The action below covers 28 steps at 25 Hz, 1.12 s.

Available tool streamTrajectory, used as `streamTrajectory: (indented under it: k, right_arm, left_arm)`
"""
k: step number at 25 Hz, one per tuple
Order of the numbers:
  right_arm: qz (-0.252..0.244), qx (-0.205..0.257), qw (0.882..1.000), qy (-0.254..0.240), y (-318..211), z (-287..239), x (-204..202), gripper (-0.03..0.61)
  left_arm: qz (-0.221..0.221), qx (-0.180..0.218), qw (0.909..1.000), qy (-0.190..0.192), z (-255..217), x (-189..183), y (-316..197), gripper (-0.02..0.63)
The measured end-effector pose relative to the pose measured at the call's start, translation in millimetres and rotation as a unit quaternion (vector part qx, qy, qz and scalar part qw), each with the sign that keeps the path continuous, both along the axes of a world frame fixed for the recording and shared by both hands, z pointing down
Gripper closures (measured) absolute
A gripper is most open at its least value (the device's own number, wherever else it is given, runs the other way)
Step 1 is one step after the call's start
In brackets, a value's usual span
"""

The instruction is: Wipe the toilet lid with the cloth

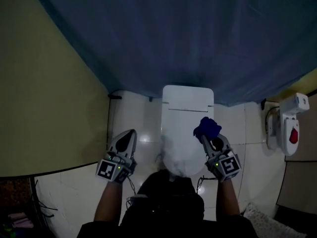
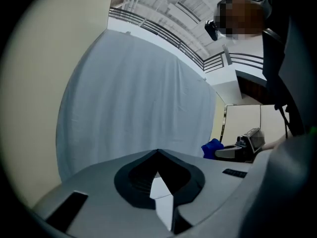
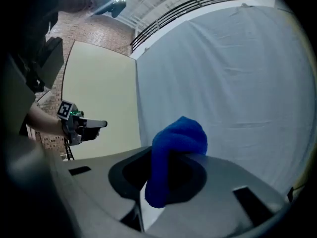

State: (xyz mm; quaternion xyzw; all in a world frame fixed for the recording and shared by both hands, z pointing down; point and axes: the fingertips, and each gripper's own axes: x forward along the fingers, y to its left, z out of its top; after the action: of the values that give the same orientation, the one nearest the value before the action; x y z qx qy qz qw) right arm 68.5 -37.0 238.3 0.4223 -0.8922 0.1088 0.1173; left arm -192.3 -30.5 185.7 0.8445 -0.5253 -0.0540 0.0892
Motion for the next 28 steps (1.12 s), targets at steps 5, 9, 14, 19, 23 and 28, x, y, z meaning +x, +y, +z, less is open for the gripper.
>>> streamTrajectory:
  k: [5, 9, 14, 19, 23, 28]
  right_arm:
    - [-0.049, -0.049, 0.998, 0.001, -19, 61, -21, 0.518]
    - [-0.081, -0.098, 0.992, 0.013, -41, 129, -41, 0.518]
    - [-0.118, -0.137, 0.982, 0.049, -76, 210, -82, 0.518]
    - [-0.156, -0.187, 0.969, 0.033, -110, 266, -154, 0.518]
    - [-0.128, -0.274, 0.952, 0.038, -131, 341, -175, 0.518]
    - [-0.137, -0.334, 0.928, 0.094, -131, 410, -172, 0.518]
  left_arm:
    - [-0.005, -0.052, 0.9983, -0.026, 55, 14, -19, 0.617]
    - [-0.028, -0.096, 0.9949, -0.007, 107, 11, -30, 0.617]
    - [-0.053, -0.139, 0.9888, -0.009, 177, 6, -32, 0.617]
    - [-0.086, -0.166, 0.9823, 0.01, 223, -3, -42, 0.617]
    - [-0.082, -0.195, 0.9773, 0.004, 263, -2, -48, 0.617]
    - [-0.049, -0.236, 0.9703, 0.018, 298, 16, -51, 0.617]
